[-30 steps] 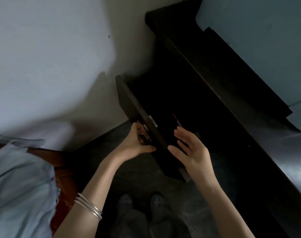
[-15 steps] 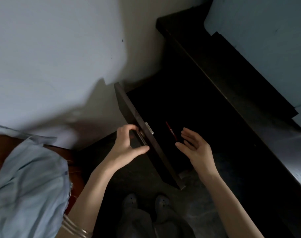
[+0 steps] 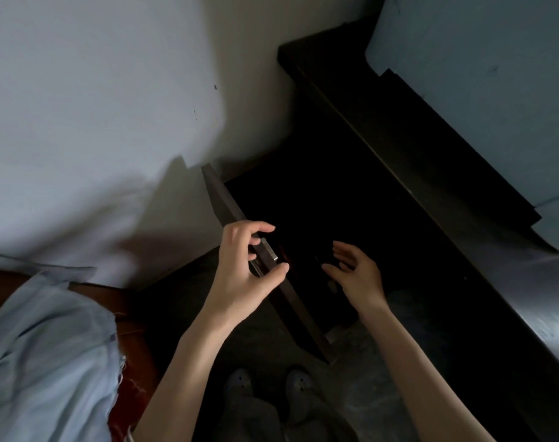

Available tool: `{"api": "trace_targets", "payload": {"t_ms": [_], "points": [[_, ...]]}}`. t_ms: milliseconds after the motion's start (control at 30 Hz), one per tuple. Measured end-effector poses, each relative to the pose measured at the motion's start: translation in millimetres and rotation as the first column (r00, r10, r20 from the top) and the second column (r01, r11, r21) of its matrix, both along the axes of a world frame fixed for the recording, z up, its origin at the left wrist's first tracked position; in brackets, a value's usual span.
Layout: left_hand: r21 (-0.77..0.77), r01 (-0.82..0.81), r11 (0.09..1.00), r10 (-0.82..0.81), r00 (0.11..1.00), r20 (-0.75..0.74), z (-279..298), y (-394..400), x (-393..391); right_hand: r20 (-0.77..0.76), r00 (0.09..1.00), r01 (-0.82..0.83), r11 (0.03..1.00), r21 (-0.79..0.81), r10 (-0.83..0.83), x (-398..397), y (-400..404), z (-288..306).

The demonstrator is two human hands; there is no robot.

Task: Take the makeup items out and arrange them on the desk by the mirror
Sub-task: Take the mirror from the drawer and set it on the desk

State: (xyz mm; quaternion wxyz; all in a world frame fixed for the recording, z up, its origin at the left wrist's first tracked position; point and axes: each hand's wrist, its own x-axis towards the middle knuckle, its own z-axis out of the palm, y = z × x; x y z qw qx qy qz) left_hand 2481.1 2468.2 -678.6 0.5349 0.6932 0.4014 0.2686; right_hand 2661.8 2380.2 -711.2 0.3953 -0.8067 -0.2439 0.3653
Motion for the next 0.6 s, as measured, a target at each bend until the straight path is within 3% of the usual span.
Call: {"api": "trace_targets", "payload": {"t_ms": [267,600], "points": [[-0.014,0.023,1.000,-0.023,1.000,-0.003,-4,-2,-1,0.051,0.995,-0.070,0.971,-0.228,0.083,-10,23,-27],[-0.019,0.054,0.998,-0.055,0.997,-0.045,-10,0,-4,0.003,0.996,-0.084,0.923,-0.376,0.092,-20,27,-48]]}}
